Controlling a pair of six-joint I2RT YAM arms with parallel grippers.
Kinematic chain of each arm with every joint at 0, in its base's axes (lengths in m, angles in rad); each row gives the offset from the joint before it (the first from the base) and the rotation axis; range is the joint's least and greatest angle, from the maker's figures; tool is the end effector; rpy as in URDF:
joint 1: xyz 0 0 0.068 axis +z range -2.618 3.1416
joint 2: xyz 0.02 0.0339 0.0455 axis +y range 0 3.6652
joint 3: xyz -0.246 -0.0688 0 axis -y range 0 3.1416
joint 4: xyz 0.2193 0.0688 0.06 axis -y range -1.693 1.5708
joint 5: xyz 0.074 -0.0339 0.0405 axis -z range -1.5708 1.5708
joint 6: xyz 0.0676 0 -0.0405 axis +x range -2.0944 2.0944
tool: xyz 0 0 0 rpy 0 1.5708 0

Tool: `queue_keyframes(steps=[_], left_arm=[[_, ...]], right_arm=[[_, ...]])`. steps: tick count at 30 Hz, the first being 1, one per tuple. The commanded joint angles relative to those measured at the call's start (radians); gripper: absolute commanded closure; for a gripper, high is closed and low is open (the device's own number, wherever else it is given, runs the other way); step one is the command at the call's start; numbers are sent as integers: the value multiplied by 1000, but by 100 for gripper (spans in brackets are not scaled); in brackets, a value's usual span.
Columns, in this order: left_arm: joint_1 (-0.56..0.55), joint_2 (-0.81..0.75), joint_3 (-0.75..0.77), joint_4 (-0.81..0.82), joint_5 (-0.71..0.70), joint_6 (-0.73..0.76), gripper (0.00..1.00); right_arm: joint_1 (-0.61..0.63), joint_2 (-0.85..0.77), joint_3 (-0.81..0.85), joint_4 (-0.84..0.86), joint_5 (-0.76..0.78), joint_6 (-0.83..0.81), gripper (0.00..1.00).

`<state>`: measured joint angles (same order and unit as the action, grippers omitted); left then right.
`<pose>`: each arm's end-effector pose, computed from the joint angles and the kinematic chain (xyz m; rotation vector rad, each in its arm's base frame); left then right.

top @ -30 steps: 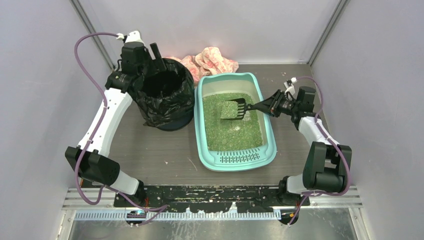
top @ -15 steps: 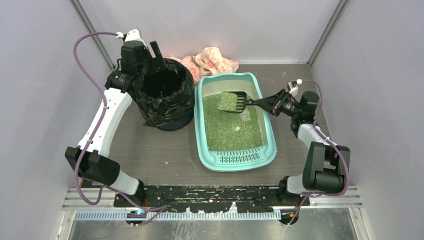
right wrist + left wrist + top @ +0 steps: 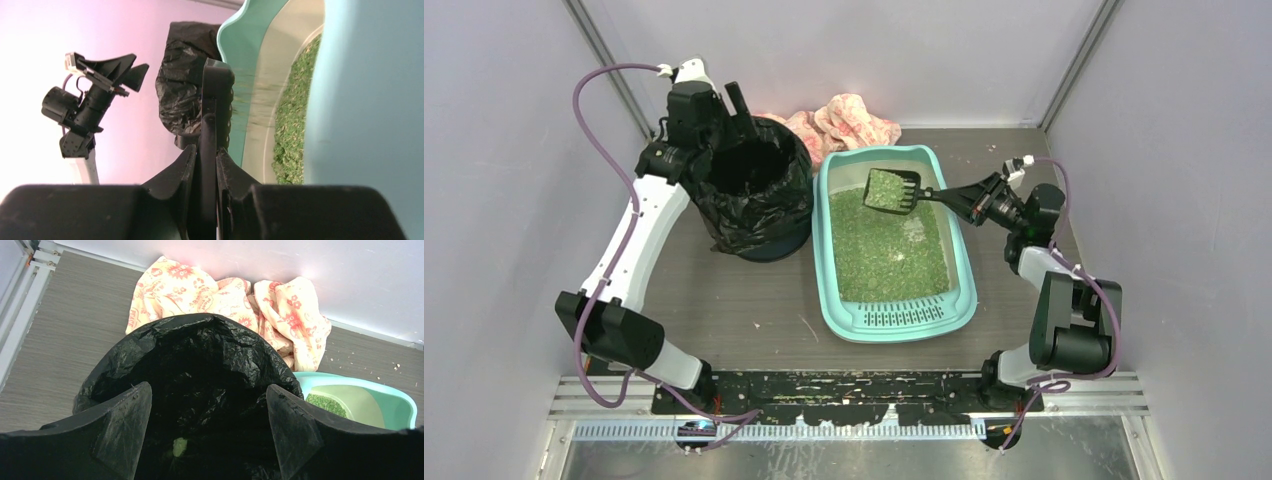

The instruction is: Clean the litter box

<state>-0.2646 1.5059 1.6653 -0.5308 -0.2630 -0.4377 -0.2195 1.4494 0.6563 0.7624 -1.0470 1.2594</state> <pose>0.3336 -0.0722 0.4025 -0.3402 1.9046 -0.2139 0.3003 -0.0070 0.2402 0.4202 1.8018 1.5865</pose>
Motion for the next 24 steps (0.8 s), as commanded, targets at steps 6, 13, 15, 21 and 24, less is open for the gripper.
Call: queue_keyframes(steps=[6,13,15,21,24], left_arm=[[-4,29,61,55,16,-3,16],[-4,52,68,66,33,-22,16],[-4,58,78,65,34,-22,16],[-4,69,82,64,35,-23,16],[-4,74,87,67,45,-32,16]], right_arm=[[-42,-46,31,-119,-8,-114,99],[18,-85,57,-303,-9,-258,99],[-11,-110,59,-379,16,-301,99],[38,-61,47,-247,9,-208,99],[27,-91,54,-299,12,-241,99]])
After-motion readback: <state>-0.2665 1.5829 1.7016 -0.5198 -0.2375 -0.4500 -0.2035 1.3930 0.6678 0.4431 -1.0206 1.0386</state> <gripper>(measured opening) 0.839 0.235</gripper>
